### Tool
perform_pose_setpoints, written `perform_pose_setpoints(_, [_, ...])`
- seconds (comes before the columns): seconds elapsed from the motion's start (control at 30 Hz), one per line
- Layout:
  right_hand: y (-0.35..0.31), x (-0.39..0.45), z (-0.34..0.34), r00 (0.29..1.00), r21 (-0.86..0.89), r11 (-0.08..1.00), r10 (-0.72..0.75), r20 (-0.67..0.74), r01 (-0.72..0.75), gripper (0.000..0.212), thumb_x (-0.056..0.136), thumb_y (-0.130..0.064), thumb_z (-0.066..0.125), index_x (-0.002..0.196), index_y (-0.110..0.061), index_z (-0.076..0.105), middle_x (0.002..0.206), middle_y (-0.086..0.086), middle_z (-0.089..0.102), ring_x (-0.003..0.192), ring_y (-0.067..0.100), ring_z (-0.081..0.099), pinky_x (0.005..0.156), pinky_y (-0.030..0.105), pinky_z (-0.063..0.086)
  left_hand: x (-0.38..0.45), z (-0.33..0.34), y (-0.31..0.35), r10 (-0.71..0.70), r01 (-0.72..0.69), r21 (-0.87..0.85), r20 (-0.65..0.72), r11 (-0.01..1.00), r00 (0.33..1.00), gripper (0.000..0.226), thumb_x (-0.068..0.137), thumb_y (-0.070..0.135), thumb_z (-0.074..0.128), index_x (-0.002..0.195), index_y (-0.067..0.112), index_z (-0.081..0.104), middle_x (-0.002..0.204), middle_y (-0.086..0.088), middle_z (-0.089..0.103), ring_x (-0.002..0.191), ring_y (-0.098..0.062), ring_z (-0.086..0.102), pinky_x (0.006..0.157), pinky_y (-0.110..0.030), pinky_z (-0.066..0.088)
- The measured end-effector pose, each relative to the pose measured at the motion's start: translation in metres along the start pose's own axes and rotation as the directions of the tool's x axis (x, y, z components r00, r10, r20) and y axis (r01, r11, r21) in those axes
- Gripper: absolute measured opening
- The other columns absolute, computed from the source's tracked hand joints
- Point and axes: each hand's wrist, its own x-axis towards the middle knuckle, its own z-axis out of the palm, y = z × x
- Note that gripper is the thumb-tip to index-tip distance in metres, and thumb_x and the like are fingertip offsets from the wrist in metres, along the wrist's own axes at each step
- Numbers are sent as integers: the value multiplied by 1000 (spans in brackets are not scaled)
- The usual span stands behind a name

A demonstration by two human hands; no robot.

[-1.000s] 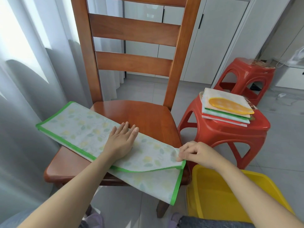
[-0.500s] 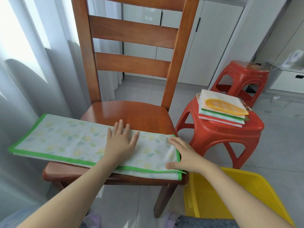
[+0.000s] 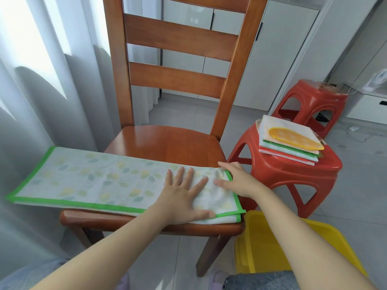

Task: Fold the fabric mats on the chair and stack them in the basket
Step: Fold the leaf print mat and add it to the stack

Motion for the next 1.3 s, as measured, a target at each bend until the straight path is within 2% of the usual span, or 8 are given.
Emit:
perform_pose_setpoints(0.27, [-25,48,17,837,-106,927,271,-476,-360,29,91,-29,57,102,-3,66,109,15,65,101,33,60,74,33,47,0,1,3,-32,32,-25,-3,999,999,105,59,92,6,148,38,-12,158,-11,-18,143,-35,-21,111,-61,-13])
perform_pose_setpoints(0.5, [-17,51,5,837,-139,899,319,-446,-416,37,90,-37,57,99,-3,64,99,15,67,94,33,63,65,30,41,1,3,4,-40,39,-36,-26,999,999,101,63,90,5,148,39,-12,158,-13,-17,143,-35,-21,111,-62,-13])
perform_pose_setpoints(0.63, [-7,49,-6,887,3,947,302,-350,-321,43,93,-37,51,66,-5,52,68,9,55,67,26,58,54,28,34,0,2,4,-73,68,-81,-66,994,995,101,61,90,4,147,40,-13,158,-14,-16,144,-35,-18,112,-60,-12])
perform_pose_setpoints(0.8, [-1,43,-23,861,407,862,429,-274,-301,40,89,-42,55,101,-4,58,97,11,55,89,25,54,71,28,39,0,3,4,-96,84,-106,-111,991,989,99,60,91,0,143,41,-23,156,-15,-22,143,-36,-23,112,-61,-11])
perform_pose_setpoints(0.97, [3,29,-27,796,510,807,506,-334,-299,50,92,-31,56,126,4,49,124,16,56,112,33,54,75,29,38,-1,4,3,-101,90,-97,-117,991,988,102,58,93,0,141,41,-28,154,-17,-25,141,-39,-25,111,-63,-12])
perform_pose_setpoints(1.1, [5,24,-14,777,554,781,529,-340,-289,28,93,-28,53,90,-1,60,88,6,56,90,29,58,71,28,39,-1,5,3,-102,95,-74,-97,993,990,104,58,93,0,142,39,-26,155,-18,-24,141,-39,-24,111,-63,-13])
perform_pose_setpoints(1.2, [5,19,-5,829,462,844,449,-333,-271,48,95,-29,49,51,-13,38,61,5,51,58,24,50,56,30,34,-1,3,4,-104,98,-71,-82,993,991,107,56,92,-5,146,37,-21,155,-18,-22,142,-40,-20,111,-63,-14])
perform_pose_setpoints(1.3, [10,16,2,891,397,890,353,-287,-225,35,89,-32,55,64,-8,51,96,19,69,88,32,65,78,36,51,0,2,4,-122,117,-64,-76,991,990,106,56,90,-9,147,36,-16,157,-17,-18,143,-40,-18,111,-64,-12])
